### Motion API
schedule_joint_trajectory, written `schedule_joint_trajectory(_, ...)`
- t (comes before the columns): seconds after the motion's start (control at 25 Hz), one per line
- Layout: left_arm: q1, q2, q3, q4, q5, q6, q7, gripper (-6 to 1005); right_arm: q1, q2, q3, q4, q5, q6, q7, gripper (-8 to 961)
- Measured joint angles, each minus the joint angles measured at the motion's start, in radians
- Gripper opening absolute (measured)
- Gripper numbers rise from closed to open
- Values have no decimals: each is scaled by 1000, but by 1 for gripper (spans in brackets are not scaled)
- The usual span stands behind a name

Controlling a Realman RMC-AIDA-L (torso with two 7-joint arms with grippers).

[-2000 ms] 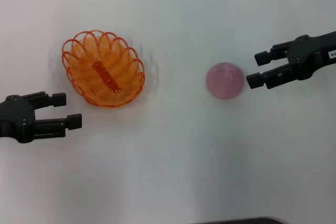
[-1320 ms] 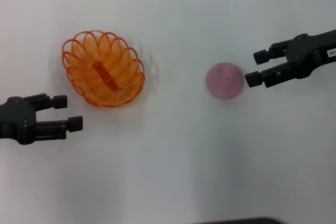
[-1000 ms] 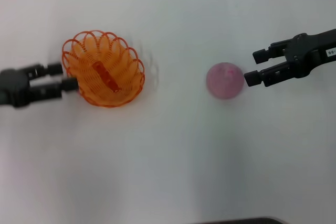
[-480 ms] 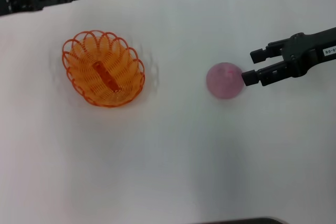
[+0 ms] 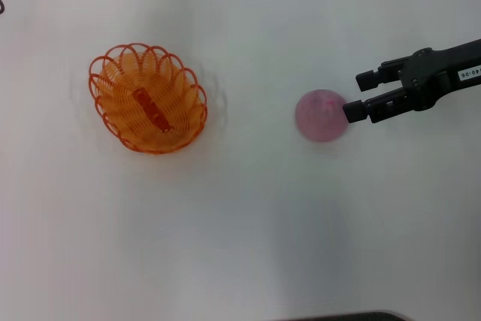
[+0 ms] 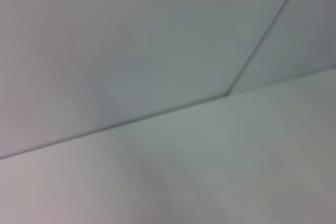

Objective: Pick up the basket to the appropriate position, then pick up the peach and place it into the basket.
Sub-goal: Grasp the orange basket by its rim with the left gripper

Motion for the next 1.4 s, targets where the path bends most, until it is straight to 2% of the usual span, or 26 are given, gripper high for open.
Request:
schedule_joint_trajectory(0.16, -72, -3, 88, -38, 178, -37, -79, 892, 5, 0, -1, 0, 0, 3, 0, 916)
schedule_joint_trajectory(0.36, -135, -45, 162, -74, 378, -78, -117, 892, 9, 0, -3, 1, 0, 6, 0, 916)
schedule_joint_trajectory(0.56, -144, -45, 231, -140, 392, -139, -120, 888, 12, 0, -5, 15, -10, 15, 0, 916)
schedule_joint_trajectory(0.84, -149, -43, 279, -214, 395, -184, -115, 868, 12, 0, -6, 24, -13, 17, 0, 916)
schedule_joint_trajectory(1.04, -150, -49, 349, -265, 397, -226, -121, 851, 14, 1, -14, 30, -13, 23, 0, 916)
schedule_joint_trajectory(1.4, -153, -61, 387, -292, 398, -253, -115, 802, 14, 2, -27, 39, -14, 39, 0, 915)
